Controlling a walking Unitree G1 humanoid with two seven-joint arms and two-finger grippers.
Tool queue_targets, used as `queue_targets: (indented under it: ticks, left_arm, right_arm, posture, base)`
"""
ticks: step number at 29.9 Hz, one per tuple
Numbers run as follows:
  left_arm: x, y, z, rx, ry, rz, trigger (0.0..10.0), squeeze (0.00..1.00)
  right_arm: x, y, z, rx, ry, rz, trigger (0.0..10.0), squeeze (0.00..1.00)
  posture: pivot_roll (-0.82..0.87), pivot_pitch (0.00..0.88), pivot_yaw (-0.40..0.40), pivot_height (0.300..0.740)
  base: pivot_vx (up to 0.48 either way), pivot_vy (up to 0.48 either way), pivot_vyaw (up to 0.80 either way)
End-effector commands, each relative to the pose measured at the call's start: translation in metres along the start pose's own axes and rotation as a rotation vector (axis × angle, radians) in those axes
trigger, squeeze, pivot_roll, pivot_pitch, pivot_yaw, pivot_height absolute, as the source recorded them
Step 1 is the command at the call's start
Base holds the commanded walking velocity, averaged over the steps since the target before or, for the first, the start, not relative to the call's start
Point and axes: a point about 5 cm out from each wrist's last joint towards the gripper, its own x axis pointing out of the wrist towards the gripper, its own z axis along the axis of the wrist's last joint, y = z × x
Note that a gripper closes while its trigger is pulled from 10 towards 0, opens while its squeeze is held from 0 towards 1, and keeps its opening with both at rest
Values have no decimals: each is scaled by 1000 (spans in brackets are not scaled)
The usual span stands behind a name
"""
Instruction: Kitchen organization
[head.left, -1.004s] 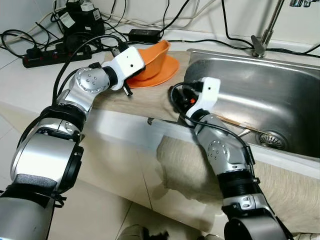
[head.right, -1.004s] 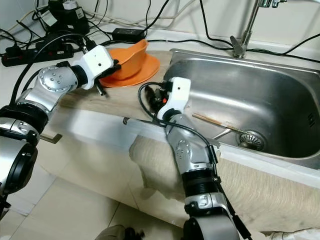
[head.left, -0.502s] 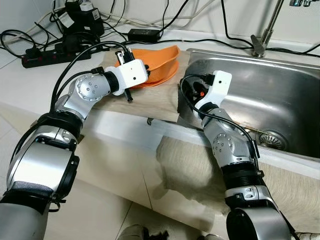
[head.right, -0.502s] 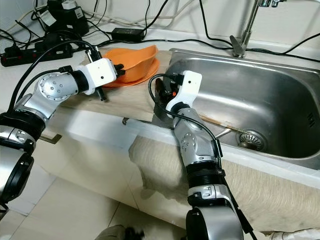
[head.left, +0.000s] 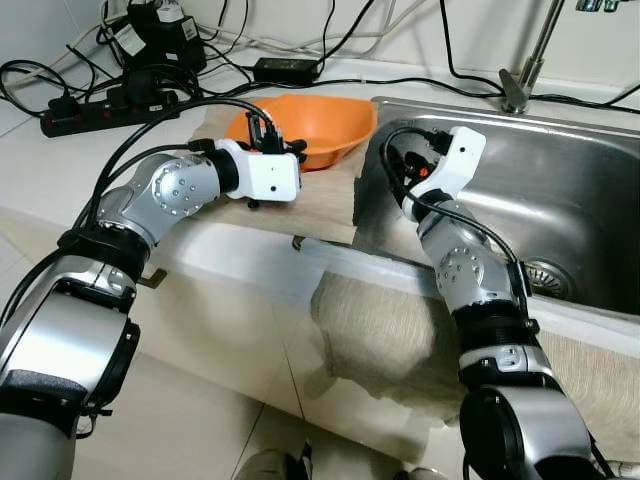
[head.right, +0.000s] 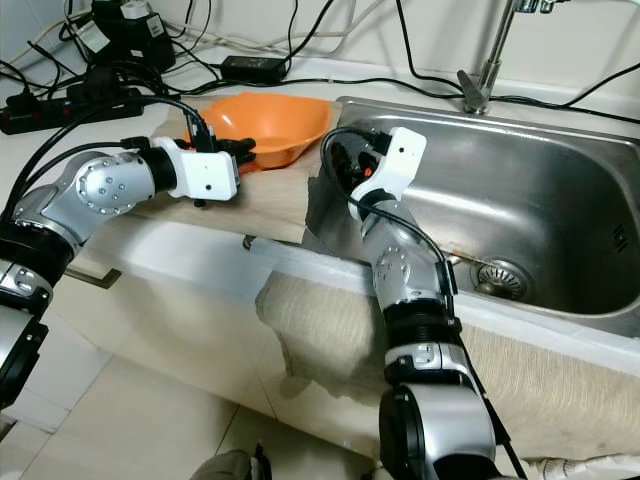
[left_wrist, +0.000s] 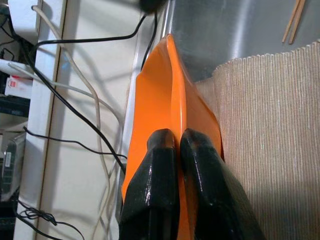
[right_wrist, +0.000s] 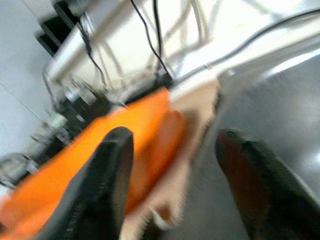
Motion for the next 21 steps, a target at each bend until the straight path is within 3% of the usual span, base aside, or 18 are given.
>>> queue_targets:
  ticks: [1, 9, 10, 11, 12, 13, 21]
  left_arm:
    - [-4, 5, -1, 34, 3, 28, 0, 0]
    - [2, 8, 11, 60, -63, 54, 0, 0]
    - [4, 8, 14, 63, -78, 58, 0, 0]
    - [4, 8, 14, 63, -78, 58, 0, 0]
    - [5, 8, 15, 64, -87, 59, 0, 0]
    - [6, 9, 19, 70, -105, 66, 0, 0]
    - [9, 12, 31, 96, -178, 77, 0, 0]
  right_arm:
    - [4, 8, 5, 61, -8, 29, 10000, 1000]
    - [9, 14, -10, 158, 69, 39, 10000, 1000]
    - [10, 14, -13, 170, 81, 33, 10000, 169]
    - [10, 14, -13, 170, 81, 33, 10000, 169]
    - [10, 14, -15, 188, 92, 29, 10000, 0]
    - [11, 14, -20, 223, 112, 17, 10000, 0]
    - [15, 19, -26, 254, 129, 30, 10000, 0]
  posture:
    - [39, 0, 84, 740]
    - [37, 0, 78, 740]
    - [38, 0, 75, 740]
    - [38, 0, 75, 740]
    - [38, 0, 75, 740]
    - [38, 0, 75, 740]
    - [49, 0, 79, 740]
  base:
    - [0, 0, 0]
    - [0, 0, 0]
    - [0, 0, 0]
    - [0, 0, 0]
    - [0, 0, 0]
    - [0, 0, 0]
    - [0, 0, 0]
